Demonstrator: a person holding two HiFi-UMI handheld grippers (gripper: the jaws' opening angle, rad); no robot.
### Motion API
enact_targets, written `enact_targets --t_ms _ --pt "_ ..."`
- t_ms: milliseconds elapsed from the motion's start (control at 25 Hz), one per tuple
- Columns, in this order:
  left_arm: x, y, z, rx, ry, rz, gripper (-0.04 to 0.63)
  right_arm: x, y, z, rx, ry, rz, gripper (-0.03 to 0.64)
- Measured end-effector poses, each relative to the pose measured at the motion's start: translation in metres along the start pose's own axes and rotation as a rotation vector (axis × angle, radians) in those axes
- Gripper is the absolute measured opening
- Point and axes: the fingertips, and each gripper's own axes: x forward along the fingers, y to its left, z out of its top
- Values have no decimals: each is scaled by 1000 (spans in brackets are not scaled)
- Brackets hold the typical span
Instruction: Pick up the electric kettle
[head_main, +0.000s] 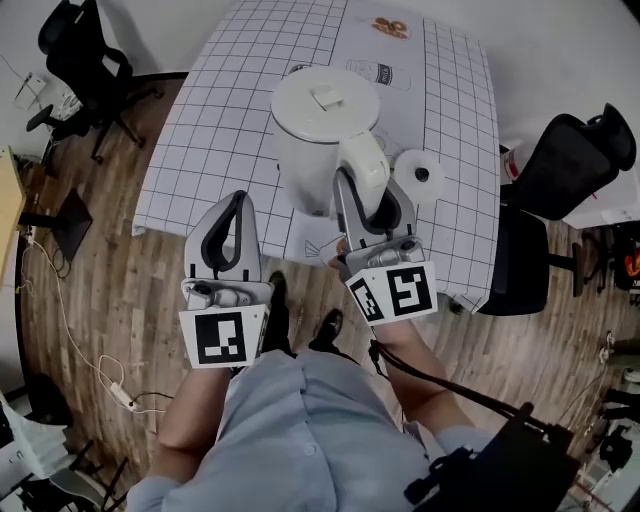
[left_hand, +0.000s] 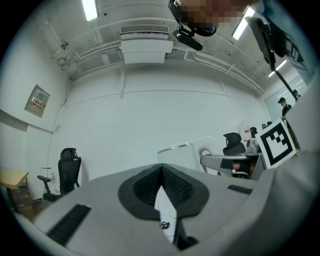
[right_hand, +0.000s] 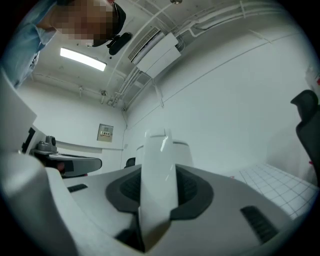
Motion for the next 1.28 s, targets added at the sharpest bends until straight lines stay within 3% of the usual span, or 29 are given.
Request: enact_targets --t_ms 120,280,400,800,1040,1280 --pt "0 21 -12 -14 44 12 0 13 11 -26 21 16 6 105" --pt "1 41 -15 49 4 -15 0 26 21 -64 45 59 12 104" --pt "-1 48 -27 53 32 -21 0 31 24 -84 49 88 8 106" --pt "8 56 -52 41 119 -3 0 24 22 -93 25 61 63 107" --pt "5 40 -51 42 104 -21 0 4 27 -104 -5 68 130 109" --pt "0 29 -44 49 97 -23 0 -18 25 -116 -12 96 135 115"
